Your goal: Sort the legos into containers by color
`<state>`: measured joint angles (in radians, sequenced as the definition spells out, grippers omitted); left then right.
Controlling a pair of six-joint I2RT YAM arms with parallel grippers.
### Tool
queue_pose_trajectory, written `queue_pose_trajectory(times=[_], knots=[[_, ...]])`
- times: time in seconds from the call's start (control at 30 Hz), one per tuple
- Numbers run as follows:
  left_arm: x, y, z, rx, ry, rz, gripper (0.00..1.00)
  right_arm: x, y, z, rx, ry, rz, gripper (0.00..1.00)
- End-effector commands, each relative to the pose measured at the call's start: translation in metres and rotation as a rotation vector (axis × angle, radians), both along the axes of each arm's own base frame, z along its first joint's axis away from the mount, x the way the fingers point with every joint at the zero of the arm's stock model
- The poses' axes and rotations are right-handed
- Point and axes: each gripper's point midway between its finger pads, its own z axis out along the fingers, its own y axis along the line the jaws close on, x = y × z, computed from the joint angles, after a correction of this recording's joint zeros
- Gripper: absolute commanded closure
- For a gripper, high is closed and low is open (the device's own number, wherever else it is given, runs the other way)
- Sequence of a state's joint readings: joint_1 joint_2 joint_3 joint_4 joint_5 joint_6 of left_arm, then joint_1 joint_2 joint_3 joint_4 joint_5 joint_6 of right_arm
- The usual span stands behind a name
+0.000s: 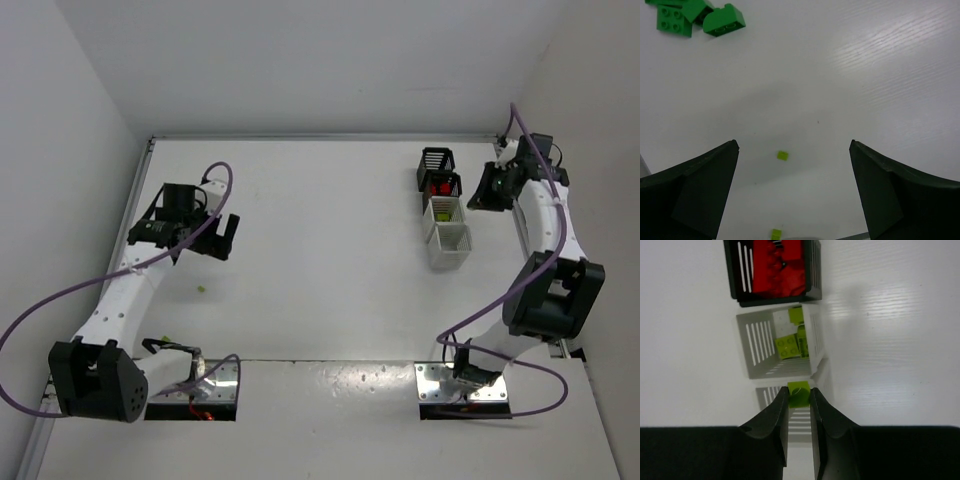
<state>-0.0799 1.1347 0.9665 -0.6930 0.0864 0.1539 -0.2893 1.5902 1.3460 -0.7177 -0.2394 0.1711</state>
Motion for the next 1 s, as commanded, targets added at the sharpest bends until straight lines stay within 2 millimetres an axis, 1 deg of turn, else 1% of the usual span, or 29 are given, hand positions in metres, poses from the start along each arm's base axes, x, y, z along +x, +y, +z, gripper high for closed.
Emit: queue_pose_trajectory(times=[0.0,0.03,0.1,0.13,0.17,0.2,0.23,0.27,0.3,0.33,0.4,0.43,0.47,0.5,0.53,0.57,0.6,0.63,0.67,0.7,0.73,0.77,0.87,0.9,0.93,0.97], knots=[[-0.004,0.009,-0.005,0.015,0.038,0.013,0.0,0.025,-0.017,0.006,-0.112,-0.039,0.011,1.0],[-0.004,0.012,-0.006,0.016,0.052,0.022,0.0,0.031,-0.019,0.009,-0.121,-0.048,0.019,1.0],[-0.004,0.016,-0.006,0.022,0.061,0.025,0.0,0.035,-0.016,-0.001,-0.12,-0.026,0.039,1.0],[-0.007,0.017,-0.008,0.039,0.072,0.005,0.0,0.039,-0.015,0.001,-0.136,-0.03,0.049,1.0],[-0.006,0.022,-0.01,0.054,0.08,0.01,0.0,0.042,-0.016,0.002,-0.137,-0.033,0.049,1.0],[-0.009,0.028,-0.011,0.073,0.091,0.016,0.0,0.044,-0.013,-0.003,-0.139,-0.024,0.066,1.0],[-0.015,0.034,-0.022,0.099,0.147,0.004,0.0,0.046,-0.009,-0.002,-0.15,-0.035,0.089,1.0],[-0.015,0.037,-0.022,0.106,0.159,0.004,0.0,0.047,-0.005,-0.005,-0.147,-0.027,0.099,1.0],[-0.019,0.048,-0.027,0.126,0.193,0.012,0.02,0.048,0.001,-0.006,-0.164,-0.027,0.125,1.0],[-0.021,0.049,-0.027,0.119,0.201,0.005,0.02,0.049,0.005,-0.01,-0.167,-0.019,0.144,1.0],[-0.019,0.053,-0.024,0.115,0.191,0.013,0.02,0.053,0.015,-0.006,-0.185,-0.029,0.177,1.0],[-0.021,0.052,-0.025,0.114,0.198,-0.004,0.02,0.053,0.018,-0.011,-0.197,-0.018,0.194,1.0],[-0.021,0.056,-0.025,0.119,0.198,0.001,0.03,0.054,0.022,-0.011,-0.197,-0.019,0.203,1.0],[-0.026,0.058,-0.029,0.122,0.217,0.001,0.03,0.054,0.023,-0.011,-0.212,-0.018,0.213,1.0],[-0.026,0.058,-0.031,0.121,0.227,0.0,0.03,0.055,0.028,-0.011,-0.226,-0.018,0.231,1.0],[-0.031,0.06,-0.033,0.116,0.245,-0.004,0.03,0.057,0.028,-0.014,-0.251,-0.015,0.238,1.0],[-0.031,0.062,-0.035,0.111,0.254,-0.005,0.03,0.058,0.032,-0.014,-0.26,-0.014,0.244,1.0],[-0.035,0.064,-0.039,0.106,0.28,0.002,0.03,0.057,0.03,-0.014,-0.271,-0.011,0.237,0.92],[-0.04,0.066,-0.04,0.1,0.298,-0.001,0.03,0.06,0.03,-0.018,-0.3,-0.003,0.232,0.89],[-0.04,0.066,-0.04,0.106,0.297,-0.012,0.03,0.062,0.031,-0.017,-0.313,-0.01,0.232,0.87],[-0.043,0.069,-0.043,0.101,0.319,0.0,0.03,0.062,0.029,-0.022,-0.321,0.005,0.227,0.84],[-0.046,0.069,-0.044,0.105,0.33,-0.011,0.03,0.062,0.027,-0.022,-0.33,0.008,0.221,0.82],[-0.049,0.073,-0.046,0.104,0.347,-0.02,0.08,0.062,0.029,-0.026,-0.365,0.024,0.229,0.79],[-0.053,0.073,-0.05,0.103,0.373,-0.03,0.13,0.062,0.029,-0.026,-0.365,0.024,0.229,0.78],[-0.056,0.073,-0.054,0.094,0.384,-0.037,0.16,0.062,0.027,-0.026,-0.38,0.026,0.23,0.77],[-0.061,0.072,-0.057,0.09,0.403,-0.039,0.18,0.062,0.031,-0.026,-0.381,0.024,0.24,0.76]])
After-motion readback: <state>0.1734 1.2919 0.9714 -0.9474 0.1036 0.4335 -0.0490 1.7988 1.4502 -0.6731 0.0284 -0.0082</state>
